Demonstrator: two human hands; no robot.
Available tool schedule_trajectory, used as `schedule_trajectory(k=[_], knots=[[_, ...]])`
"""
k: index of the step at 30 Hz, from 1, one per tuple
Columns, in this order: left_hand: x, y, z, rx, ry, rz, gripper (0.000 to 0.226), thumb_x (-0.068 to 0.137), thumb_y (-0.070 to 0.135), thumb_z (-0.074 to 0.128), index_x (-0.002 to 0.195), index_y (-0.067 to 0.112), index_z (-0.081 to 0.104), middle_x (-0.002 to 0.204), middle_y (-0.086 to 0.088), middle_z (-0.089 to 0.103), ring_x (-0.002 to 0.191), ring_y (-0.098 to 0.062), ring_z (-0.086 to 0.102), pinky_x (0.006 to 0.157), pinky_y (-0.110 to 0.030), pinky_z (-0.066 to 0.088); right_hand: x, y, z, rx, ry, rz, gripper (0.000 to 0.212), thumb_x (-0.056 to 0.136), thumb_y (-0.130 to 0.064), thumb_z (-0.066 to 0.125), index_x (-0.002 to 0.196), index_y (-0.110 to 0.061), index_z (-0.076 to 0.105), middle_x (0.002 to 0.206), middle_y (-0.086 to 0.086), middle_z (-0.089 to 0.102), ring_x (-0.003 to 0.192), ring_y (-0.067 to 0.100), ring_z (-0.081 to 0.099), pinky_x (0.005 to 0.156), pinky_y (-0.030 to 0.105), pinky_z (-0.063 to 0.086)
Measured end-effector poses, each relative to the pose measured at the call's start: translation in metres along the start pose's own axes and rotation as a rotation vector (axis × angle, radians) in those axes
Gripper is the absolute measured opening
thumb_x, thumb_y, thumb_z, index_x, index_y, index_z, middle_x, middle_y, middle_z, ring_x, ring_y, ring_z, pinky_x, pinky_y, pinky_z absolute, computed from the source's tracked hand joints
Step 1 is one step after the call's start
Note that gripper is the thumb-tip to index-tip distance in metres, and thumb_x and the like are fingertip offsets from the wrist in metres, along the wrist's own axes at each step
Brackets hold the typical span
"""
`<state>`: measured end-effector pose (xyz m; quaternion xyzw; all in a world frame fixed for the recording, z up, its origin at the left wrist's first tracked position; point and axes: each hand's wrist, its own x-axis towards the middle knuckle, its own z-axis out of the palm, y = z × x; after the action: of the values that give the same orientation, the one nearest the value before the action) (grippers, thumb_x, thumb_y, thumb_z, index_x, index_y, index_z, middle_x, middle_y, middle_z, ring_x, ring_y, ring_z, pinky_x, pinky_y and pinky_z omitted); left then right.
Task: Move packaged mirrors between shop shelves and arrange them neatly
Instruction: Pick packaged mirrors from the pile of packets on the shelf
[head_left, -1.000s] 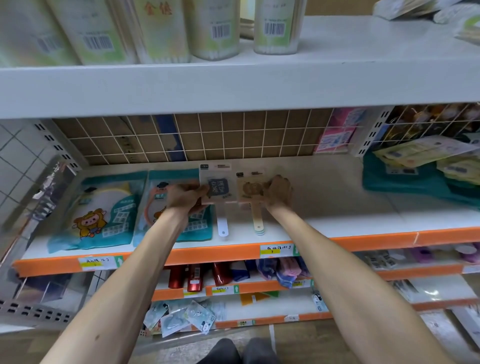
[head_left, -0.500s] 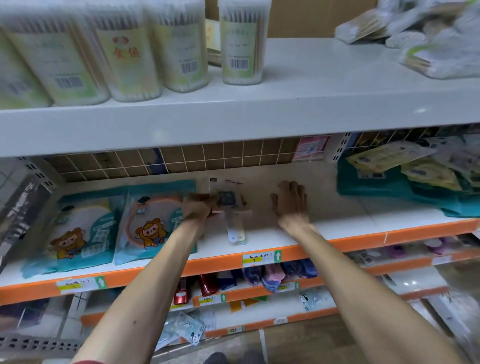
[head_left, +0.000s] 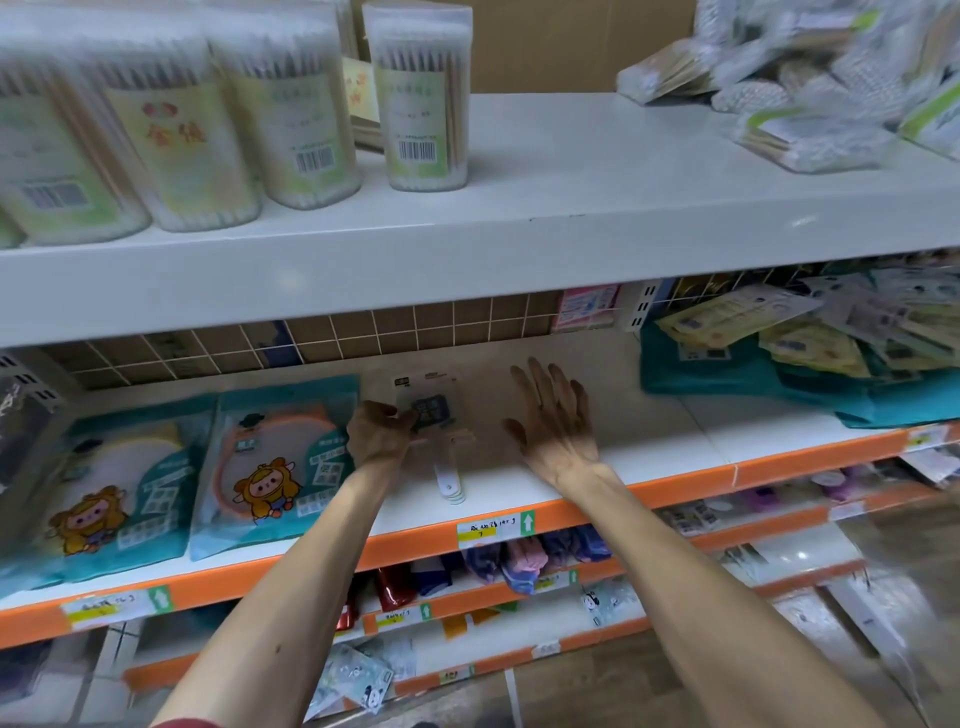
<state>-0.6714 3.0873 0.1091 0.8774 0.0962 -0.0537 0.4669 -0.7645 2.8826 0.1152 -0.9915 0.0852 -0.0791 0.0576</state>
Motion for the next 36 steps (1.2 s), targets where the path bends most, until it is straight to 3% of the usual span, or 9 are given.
schedule_trajectory(k=[7, 11, 14, 17, 21, 24, 28, 32, 36], knots=[[-0.005, 0.009, 0.002, 0.059, -0.002, 0.03, 0.037, 0.084, 0.029, 0.073, 0.113, 0.007, 0.065, 0.116, -0.016, 0.067, 0.106, -0.034, 0.063, 0.084, -0.035, 0.047, -0.002, 0.0, -0.002, 0.01, 0.009, 0.025, 0.066, 0.101, -0.039, 0.043, 0.157, -0.018, 0.015, 0.164, 0.008, 0.01, 0.15, 0.031, 0.012, 0.119, 0.049, 0.008], [-0.01, 0.006, -0.001, 0.076, -0.022, 0.105, 0.042, 0.087, 0.033, 0.069, 0.117, 0.005, 0.063, 0.117, -0.018, 0.066, 0.105, -0.034, 0.063, 0.078, -0.032, 0.044, -0.009, -0.002, -0.007, -0.013, 0.039, 0.019, 0.066, 0.098, -0.037, 0.052, 0.154, -0.014, 0.026, 0.161, 0.011, 0.023, 0.147, 0.034, 0.024, 0.117, 0.051, 0.017], [-0.018, 0.003, -0.018, 0.222, 0.005, 0.263, 0.043, 0.094, 0.035, 0.059, 0.122, 0.003, 0.056, 0.122, -0.02, 0.06, 0.11, -0.035, 0.058, 0.089, -0.042, 0.049, -0.015, -0.004, -0.015, -0.056, 0.047, 0.018, 0.067, 0.092, -0.035, 0.062, 0.15, -0.013, 0.037, 0.156, 0.012, 0.034, 0.141, 0.035, 0.035, 0.113, 0.052, 0.027], [-0.031, 0.002, -0.048, 0.45, 0.044, 0.441, 0.049, 0.093, 0.029, 0.06, 0.133, 0.004, 0.046, 0.132, -0.021, 0.048, 0.123, -0.038, 0.045, 0.101, -0.05, 0.043, -0.02, -0.013, -0.034, -0.066, 0.024, 0.0, 0.07, 0.087, -0.035, 0.067, 0.147, -0.011, 0.041, 0.154, 0.011, 0.038, 0.139, 0.035, 0.039, 0.111, 0.053, 0.031], [-0.059, -0.002, -0.09, 0.767, 0.061, 0.746, 0.083, 0.082, 0.028, 0.072, 0.149, 0.007, 0.028, 0.152, -0.018, 0.034, 0.14, -0.038, 0.033, 0.11, -0.051, 0.032, -0.032, -0.026, -0.057, -0.092, 0.02, -0.069, 0.087, 0.06, -0.039, 0.088, 0.136, -0.007, 0.057, 0.14, 0.014, 0.056, 0.125, 0.035, 0.056, 0.099, 0.055, 0.045], [-0.081, 0.005, -0.106, 0.887, 0.108, 0.842, 0.103, 0.072, 0.034, 0.079, 0.151, 0.008, 0.019, 0.156, -0.016, 0.029, 0.143, -0.035, 0.03, 0.11, -0.055, 0.033, -0.038, -0.036, -0.077, -0.076, 0.068, -0.135, 0.092, 0.067, -0.046, 0.083, 0.142, -0.011, 0.045, 0.143, 0.013, 0.052, 0.129, 0.034, 0.052, 0.103, 0.054, 0.042], [-0.113, 0.012, -0.115, 0.972, 0.183, 0.852, 0.098, 0.077, 0.039, 0.071, 0.153, 0.009, 0.018, 0.158, -0.017, 0.025, 0.144, -0.035, 0.028, 0.111, -0.058, 0.03, -0.057, -0.04, -0.093, -0.106, 0.08, -0.155, 0.088, 0.086, -0.052, 0.063, 0.155, -0.014, 0.023, 0.161, 0.012, 0.022, 0.147, 0.033, 0.025, 0.116, 0.052, 0.024], [-0.151, 0.003, -0.118, 1.024, 0.156, 0.834, 0.086, 0.077, 0.044, 0.072, 0.146, 0.01, 0.033, 0.142, -0.016, 0.047, 0.129, -0.037, 0.045, 0.102, -0.06, 0.04, -0.093, -0.035, -0.098, -0.153, 0.088, -0.125, 0.081, 0.08, -0.051, 0.07, 0.144, -0.01, 0.044, 0.143, 0.017, 0.05, 0.132, 0.036, 0.044, 0.108, 0.054, 0.037], [-0.182, -0.008, -0.119, 1.036, 0.065, 0.848, 0.085, 0.087, 0.044, 0.061, 0.155, 0.015, 0.018, 0.159, -0.011, 0.026, 0.147, -0.031, 0.023, 0.115, -0.057, 0.022, -0.14, -0.023, -0.105, -0.167, 0.102, -0.141, 0.084, 0.077, -0.046, 0.075, 0.145, -0.01, 0.043, 0.147, 0.015, 0.046, 0.132, 0.035, 0.046, 0.106, 0.052, 0.039]])
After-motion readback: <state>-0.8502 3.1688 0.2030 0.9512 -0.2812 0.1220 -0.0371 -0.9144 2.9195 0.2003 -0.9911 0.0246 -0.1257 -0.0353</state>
